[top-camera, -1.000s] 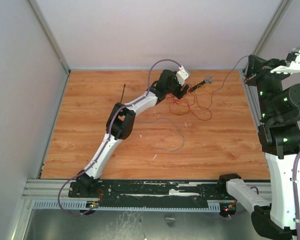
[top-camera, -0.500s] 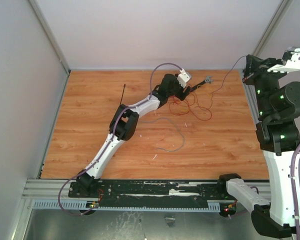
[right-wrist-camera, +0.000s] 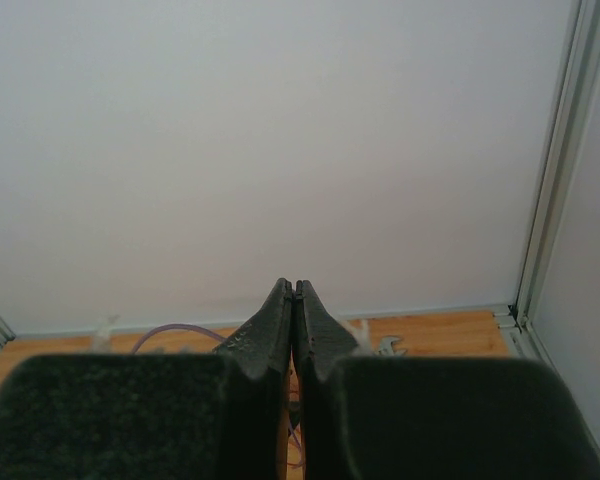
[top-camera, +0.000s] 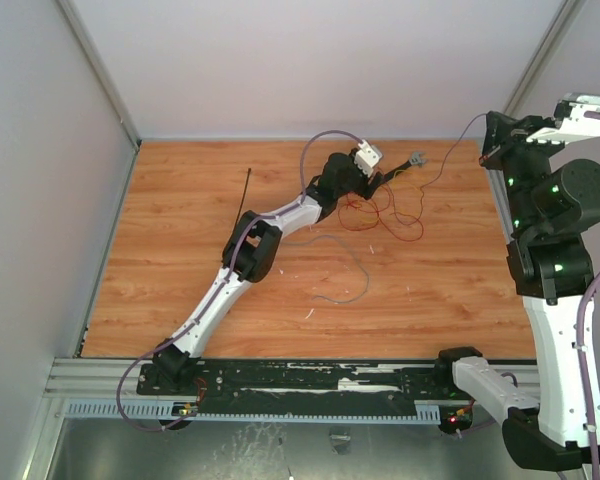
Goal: Zip-tie the wires
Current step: Untie the cable at the center of the board.
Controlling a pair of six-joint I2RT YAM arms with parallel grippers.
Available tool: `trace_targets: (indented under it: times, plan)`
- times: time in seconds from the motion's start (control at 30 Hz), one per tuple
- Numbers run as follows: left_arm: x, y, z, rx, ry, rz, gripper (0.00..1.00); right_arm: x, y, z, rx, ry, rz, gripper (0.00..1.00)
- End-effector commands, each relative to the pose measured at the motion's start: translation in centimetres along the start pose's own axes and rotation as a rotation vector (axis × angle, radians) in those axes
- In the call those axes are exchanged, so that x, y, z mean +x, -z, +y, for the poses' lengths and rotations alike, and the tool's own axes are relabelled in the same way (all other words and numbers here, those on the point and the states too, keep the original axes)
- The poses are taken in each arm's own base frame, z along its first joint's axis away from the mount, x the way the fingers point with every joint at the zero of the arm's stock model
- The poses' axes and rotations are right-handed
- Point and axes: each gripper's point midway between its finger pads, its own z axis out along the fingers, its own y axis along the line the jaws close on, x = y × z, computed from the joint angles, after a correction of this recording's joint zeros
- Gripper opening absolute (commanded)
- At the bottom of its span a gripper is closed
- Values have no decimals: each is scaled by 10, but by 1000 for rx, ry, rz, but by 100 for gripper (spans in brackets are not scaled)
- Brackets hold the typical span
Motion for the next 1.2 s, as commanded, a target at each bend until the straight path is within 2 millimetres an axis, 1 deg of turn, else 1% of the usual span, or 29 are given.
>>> trace_targets:
  times: [0.0, 0.13, 0.23, 0.37, 0.4, 0.47, 0.6, 0.7, 0.8, 0.87, 0.93, 0.97, 1.0, 1.07, 1.17]
  plan:
    - [-17, -7, -2, -15, -18, -75, 72, -6, 0, -1, -5, 19, -30, 0]
    - [-16, -7, -4, -12, -31, -71, 74, -4, -1, 0, -6, 16, -28, 0]
    - [-16, -8, -12, 5, -54, -62, 77, -3, -1, 0, -11, 12, -27, 0]
    - [-17, -9, -24, 25, -103, -53, 87, -5, -1, 4, -29, 0, -30, 0]
    - [-19, -9, -27, 26, -113, -55, 89, -12, -1, 7, -41, -4, -43, 0]
    - [-24, -9, -27, 24, -114, -63, 92, -34, 2, 12, -57, -10, -86, 0]
    - [-37, -7, -26, 25, -111, -82, 94, -95, 14, 31, -135, -21, -225, 0]
    - [-46, -6, -25, 25, -104, -98, 95, -128, 19, 43, -186, -26, -304, 0]
    - [-53, -5, -23, 17, -94, -113, 96, -152, 30, 55, -245, -45, -361, 0]
    - [-58, -4, -22, 8, -84, -127, 97, -159, 38, 62, -282, -61, -380, 0]
    - [-61, -3, -20, 3, -77, -134, 97, -162, 44, 64, -297, -70, -384, 0]
    - [-63, -3, -20, 1, -75, -136, 97, -162, 45, 64, -296, -72, -383, 0]
    - [-64, -2, -18, -2, -74, -138, 94, -162, 47, 63, -292, -71, -382, 0]
    - [-66, -1, -18, -4, -72, -137, 82, -162, 48, 59, -271, -66, -380, 0]
    - [-69, 2, -16, -3, -69, -134, 67, -160, 47, 54, -243, -61, -374, 0]
